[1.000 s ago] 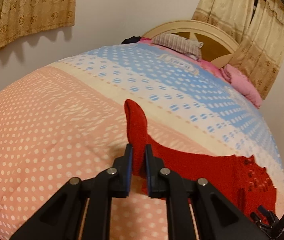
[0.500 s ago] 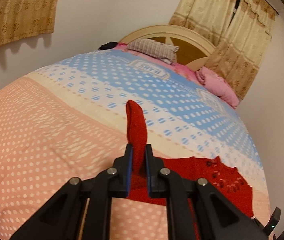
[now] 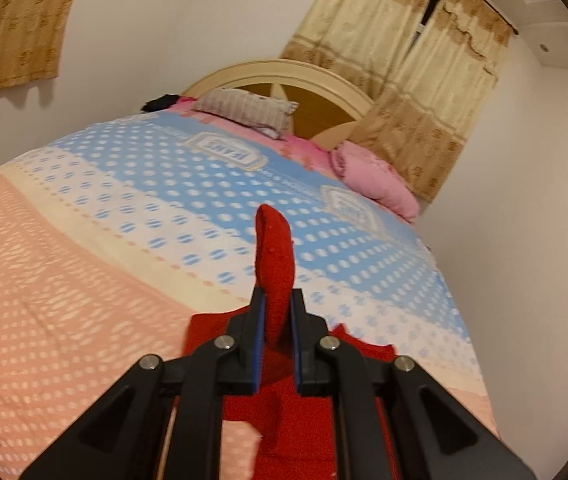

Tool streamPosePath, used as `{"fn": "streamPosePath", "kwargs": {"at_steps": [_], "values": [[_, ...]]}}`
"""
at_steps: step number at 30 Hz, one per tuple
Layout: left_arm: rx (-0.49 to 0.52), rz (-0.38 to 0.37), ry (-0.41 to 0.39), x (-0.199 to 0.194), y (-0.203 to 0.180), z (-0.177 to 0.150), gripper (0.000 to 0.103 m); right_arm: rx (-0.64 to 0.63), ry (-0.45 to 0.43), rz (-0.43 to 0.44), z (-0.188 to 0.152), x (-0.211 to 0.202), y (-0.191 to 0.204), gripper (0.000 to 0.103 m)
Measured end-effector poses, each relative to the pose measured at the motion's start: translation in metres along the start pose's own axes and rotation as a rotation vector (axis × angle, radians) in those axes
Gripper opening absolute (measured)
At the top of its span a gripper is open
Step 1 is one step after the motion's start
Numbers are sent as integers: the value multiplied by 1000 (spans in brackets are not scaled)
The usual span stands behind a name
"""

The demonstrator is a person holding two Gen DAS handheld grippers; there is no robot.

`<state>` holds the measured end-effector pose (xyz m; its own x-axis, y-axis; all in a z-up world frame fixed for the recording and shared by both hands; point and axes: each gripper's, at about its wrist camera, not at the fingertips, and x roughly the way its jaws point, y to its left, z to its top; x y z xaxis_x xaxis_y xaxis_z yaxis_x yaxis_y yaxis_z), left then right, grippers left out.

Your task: Fold small clothes

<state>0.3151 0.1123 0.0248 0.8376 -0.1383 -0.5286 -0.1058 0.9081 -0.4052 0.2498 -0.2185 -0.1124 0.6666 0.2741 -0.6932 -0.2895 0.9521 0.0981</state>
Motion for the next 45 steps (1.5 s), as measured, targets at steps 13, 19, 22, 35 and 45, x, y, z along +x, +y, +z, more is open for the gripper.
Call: {"fn": "streamPosePath", "kwargs": {"at_steps": [13, 19, 22, 35, 45], "values": [[98, -153, 32, 20, -111, -21, 12, 56, -5, -2, -33, -19, -26, 68], [116, -213, 107, 44, -151, -52, 12, 99, 3, -11, -49, -21, -42, 68], [154, -230, 121, 52, -172, -75, 12, 125, 3, -15, -55, -20, -49, 68], [562, -54, 208, 96, -209, -199, 47, 151, -28, -17, -88, -18, -58, 68], [676, 222, 57, 56, -77, -191, 78, 198, -66, 11, -74, -34, -73, 68]]}}
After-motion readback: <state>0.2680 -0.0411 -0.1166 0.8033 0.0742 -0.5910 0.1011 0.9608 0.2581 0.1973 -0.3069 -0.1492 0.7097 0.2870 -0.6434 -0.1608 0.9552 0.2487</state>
